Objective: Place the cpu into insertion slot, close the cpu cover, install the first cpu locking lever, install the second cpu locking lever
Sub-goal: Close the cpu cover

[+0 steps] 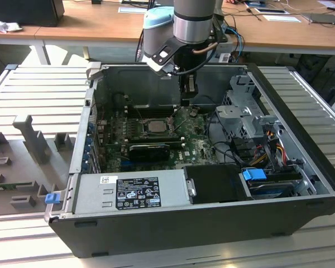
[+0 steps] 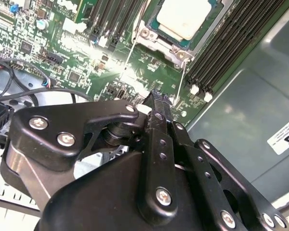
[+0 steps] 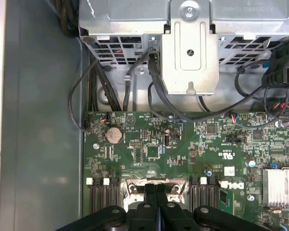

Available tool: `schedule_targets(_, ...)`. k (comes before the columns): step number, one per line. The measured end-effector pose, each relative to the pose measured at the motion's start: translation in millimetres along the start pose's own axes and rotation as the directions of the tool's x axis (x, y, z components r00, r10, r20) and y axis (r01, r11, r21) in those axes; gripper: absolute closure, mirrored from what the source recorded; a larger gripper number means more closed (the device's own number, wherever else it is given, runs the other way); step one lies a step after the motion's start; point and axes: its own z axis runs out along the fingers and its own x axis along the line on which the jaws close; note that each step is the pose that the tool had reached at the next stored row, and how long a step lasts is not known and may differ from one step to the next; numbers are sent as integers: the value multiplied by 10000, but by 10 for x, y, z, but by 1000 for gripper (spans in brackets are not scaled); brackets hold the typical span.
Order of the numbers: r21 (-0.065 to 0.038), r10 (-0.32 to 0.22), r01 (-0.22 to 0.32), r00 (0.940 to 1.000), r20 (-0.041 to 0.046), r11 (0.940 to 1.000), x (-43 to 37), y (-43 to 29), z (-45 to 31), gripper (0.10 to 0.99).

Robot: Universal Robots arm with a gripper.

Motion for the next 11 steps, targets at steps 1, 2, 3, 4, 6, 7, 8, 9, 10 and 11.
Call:
schedule_targets(1, 0, 1, -1, 10000, 0, 10000, 0, 14, 1, 980)
schedule_targets(2, 0, 1, -1, 10000, 0, 10000, 0, 40, 2, 980)
schedule_targets(3, 0, 1, -1, 10000, 0, 10000, 0, 51, 3, 980)
schedule_targets(4, 1, 1, -1, 10000, 0, 10000, 0, 63, 3, 980)
schedule_targets(6, 0, 0, 0, 10000, 0, 10000, 0, 101, 5, 980)
schedule_targets(7, -2, 1, -1, 10000, 0, 10000, 0, 134, 7, 980)
schedule_targets(8, 0, 0, 0, 10000, 1, 10000, 0, 151, 9, 980)
schedule_targets(9, 1, 0, 0, 10000, 1, 10000, 0, 158, 10, 980)
schedule_targets(10, 1, 1, -1, 10000, 1, 10000, 0, 163, 11, 980)
schedule_targets(11, 1, 1, -1, 10000, 1, 10000, 0, 167, 13, 980)
